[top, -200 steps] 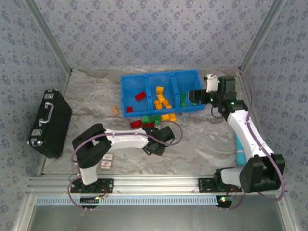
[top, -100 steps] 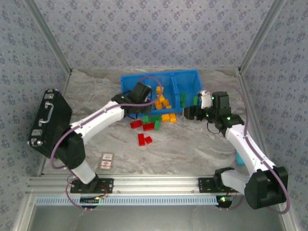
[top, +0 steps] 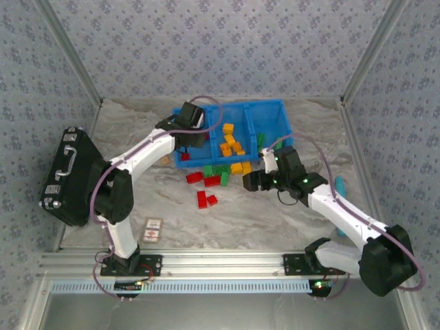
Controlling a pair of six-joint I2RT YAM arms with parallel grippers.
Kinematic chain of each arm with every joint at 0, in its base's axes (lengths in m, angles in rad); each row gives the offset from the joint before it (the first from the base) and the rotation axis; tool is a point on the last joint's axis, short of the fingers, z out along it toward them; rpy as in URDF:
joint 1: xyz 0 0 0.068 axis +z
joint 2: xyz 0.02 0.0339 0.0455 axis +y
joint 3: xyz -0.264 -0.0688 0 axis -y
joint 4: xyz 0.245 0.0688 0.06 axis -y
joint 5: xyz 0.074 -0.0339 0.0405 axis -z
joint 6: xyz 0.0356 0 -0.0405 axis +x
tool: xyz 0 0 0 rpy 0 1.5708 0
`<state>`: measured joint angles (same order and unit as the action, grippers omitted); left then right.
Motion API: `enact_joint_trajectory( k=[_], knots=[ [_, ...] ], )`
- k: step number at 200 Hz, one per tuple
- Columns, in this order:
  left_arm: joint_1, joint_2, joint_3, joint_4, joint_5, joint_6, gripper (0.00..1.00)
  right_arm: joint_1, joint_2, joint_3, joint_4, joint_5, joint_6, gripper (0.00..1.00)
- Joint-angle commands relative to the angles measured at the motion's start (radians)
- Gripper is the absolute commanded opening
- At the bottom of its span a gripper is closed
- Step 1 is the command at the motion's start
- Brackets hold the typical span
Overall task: Sort the legos into containers by color
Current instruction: Place the lego in the container.
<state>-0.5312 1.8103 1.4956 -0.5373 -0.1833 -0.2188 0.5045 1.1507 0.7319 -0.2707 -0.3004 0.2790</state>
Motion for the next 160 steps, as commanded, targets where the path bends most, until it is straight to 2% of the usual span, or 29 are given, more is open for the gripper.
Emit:
enact_joint_trajectory(
  k=[1,52,95,160],
  knots=[
    [0.028,0.027,0.038,0.020,0.020,0.021,0.39,0.029,0.040,0.033,0.013,0.059,0.050,0.77],
    [0.046,0.044,0.052,0.038,0.037,0.042,0.61,0.058,0.158,0.095,0.005,0.132,0.128,0.77],
    [0.048,-0.036,0.045,0.020,0.032,0.051,0.63,0.105,0.282,0.168,0.016,0.166,0.150,0.77],
    [0.050,-0.327,-0.087,0.010,0.082,0.139,0.70,0.182,0.497,0.313,0.025,0.194,0.147,0.76]
  ],
)
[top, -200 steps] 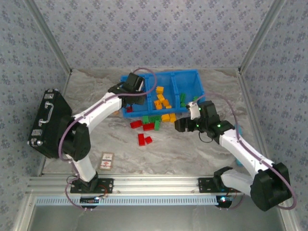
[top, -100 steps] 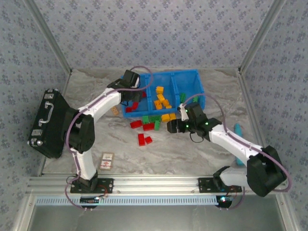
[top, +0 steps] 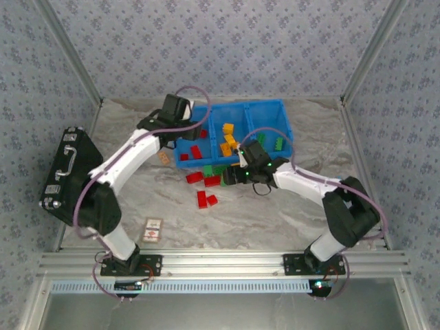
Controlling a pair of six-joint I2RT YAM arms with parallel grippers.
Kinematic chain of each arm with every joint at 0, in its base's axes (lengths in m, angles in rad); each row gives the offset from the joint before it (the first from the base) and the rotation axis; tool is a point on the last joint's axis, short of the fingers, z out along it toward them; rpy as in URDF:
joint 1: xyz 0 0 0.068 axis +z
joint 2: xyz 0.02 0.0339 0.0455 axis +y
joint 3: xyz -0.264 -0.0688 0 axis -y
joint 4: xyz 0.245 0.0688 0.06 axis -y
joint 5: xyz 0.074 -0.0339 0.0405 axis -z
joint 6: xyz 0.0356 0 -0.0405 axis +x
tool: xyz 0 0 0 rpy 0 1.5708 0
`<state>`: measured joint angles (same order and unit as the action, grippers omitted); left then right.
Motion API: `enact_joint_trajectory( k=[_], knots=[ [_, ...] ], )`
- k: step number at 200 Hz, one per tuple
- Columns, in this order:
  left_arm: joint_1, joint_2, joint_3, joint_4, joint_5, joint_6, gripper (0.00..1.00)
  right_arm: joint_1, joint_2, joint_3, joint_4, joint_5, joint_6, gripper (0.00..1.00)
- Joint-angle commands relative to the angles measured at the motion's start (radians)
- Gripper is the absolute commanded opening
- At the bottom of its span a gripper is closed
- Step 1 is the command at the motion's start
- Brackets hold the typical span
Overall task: Sort the legos into containers by color
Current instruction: Place the lego in the container, then pick up the legos from the center of the table.
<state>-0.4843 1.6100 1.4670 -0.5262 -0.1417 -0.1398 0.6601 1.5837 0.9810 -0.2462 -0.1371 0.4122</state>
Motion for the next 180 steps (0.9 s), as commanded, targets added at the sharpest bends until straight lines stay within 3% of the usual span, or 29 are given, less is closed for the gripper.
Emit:
enact_joint_trajectory(
  k=[1,110,180],
  knots=[
    [0.004,-0.132,-0.062,0.000,0.042,0.061,0.70,0.027,0.068,0.066,0.000,0.032,0.014,0.76],
    [-0.023,-0.570,-0.405,0.062,0.106,0.088,0.74,0.056,0.256,0.247,-0.105,0.064,-0.001,0.68],
    [-0.031,-0.677,-0.458,0.008,0.106,0.085,0.74,0.076,0.314,0.289,-0.171,0.122,0.032,0.60]
  ],
)
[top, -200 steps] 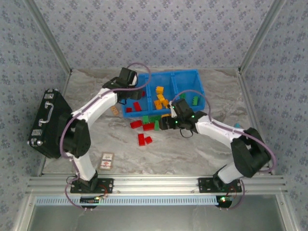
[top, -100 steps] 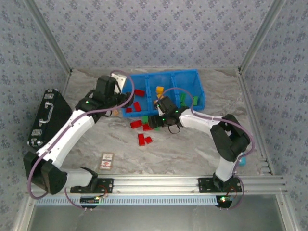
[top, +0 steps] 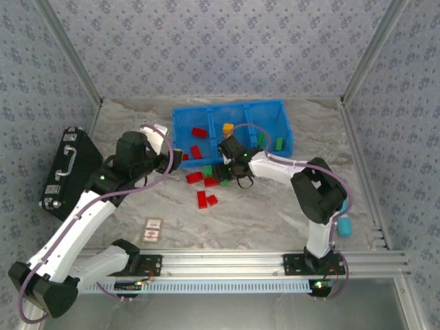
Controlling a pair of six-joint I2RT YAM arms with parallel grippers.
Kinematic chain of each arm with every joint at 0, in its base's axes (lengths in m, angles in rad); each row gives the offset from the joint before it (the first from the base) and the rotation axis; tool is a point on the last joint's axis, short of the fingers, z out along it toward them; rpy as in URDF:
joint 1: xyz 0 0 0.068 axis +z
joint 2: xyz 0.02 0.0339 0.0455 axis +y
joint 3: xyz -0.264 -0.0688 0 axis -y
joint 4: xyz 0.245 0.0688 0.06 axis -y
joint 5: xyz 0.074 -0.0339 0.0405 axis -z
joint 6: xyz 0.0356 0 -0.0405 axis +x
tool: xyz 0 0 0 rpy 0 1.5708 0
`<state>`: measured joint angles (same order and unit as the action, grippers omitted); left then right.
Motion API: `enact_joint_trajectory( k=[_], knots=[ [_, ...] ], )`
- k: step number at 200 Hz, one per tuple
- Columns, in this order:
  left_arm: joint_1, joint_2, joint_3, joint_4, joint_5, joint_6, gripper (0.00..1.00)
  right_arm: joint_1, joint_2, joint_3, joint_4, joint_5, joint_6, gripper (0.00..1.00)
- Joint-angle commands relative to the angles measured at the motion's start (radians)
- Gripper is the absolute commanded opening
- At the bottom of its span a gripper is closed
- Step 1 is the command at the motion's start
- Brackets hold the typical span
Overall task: Sort the legos into containers by color
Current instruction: Pick up the legos from the center of the table.
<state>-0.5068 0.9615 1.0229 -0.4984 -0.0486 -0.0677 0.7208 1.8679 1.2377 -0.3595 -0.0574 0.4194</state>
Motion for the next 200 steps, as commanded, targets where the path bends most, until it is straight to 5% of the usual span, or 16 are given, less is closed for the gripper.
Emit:
enact_joint_trajectory(
  k=[1,200],
  knots=[
    [-0.008,-0.030,-0.014,-0.020,0.013,0.013,0.75,0.016,0.031,0.032,-0.058,0.042,0.026,0.59],
    [-0.035,-0.142,-0.007,-0.100,-0.030,-0.020,0.75,0.026,-0.051,-0.037,-0.024,0.074,0.040,0.34]
  ],
)
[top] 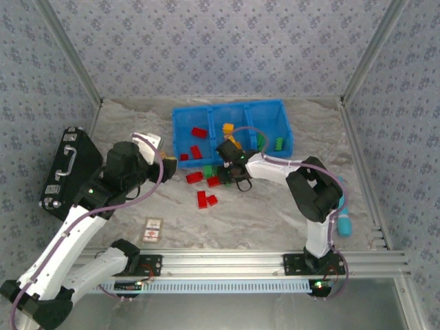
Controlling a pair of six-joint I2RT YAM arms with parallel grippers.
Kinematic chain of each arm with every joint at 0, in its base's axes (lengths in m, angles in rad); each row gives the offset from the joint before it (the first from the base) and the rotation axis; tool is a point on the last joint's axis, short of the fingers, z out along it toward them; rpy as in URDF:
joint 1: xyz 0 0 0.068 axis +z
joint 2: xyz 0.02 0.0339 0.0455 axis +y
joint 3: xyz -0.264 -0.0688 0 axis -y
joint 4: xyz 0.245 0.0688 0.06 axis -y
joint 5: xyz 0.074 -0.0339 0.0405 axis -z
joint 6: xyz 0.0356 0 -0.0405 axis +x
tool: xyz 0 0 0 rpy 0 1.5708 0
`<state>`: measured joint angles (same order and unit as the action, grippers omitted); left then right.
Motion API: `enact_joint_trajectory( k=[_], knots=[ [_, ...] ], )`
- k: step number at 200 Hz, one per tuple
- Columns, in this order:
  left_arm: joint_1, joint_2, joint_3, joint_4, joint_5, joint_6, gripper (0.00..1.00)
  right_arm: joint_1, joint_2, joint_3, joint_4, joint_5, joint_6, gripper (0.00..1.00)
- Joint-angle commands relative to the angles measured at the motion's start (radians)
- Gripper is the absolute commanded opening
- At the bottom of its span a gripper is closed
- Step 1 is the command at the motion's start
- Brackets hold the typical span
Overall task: Sort the legos into containers by color
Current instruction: Pick up the legos from the center of the table.
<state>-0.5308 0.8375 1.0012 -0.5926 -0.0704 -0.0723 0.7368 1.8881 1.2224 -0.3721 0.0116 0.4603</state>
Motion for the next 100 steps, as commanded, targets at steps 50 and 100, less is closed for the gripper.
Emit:
enact_joint_trajectory(
  k=[50,100],
  knots=[
    [-0.023,-0.009,0.014,0.001,-0.007,-0.020,0.75,0.012,-0.165,-0.095,-0.023,0.004,-0.005,0.30],
    [-0.026,-0.009,0.014,0.006,-0.011,-0.020,0.75,0.008,-0.201,-0.113,-0.051,-0.002,-0.023,0.34]
  ],
)
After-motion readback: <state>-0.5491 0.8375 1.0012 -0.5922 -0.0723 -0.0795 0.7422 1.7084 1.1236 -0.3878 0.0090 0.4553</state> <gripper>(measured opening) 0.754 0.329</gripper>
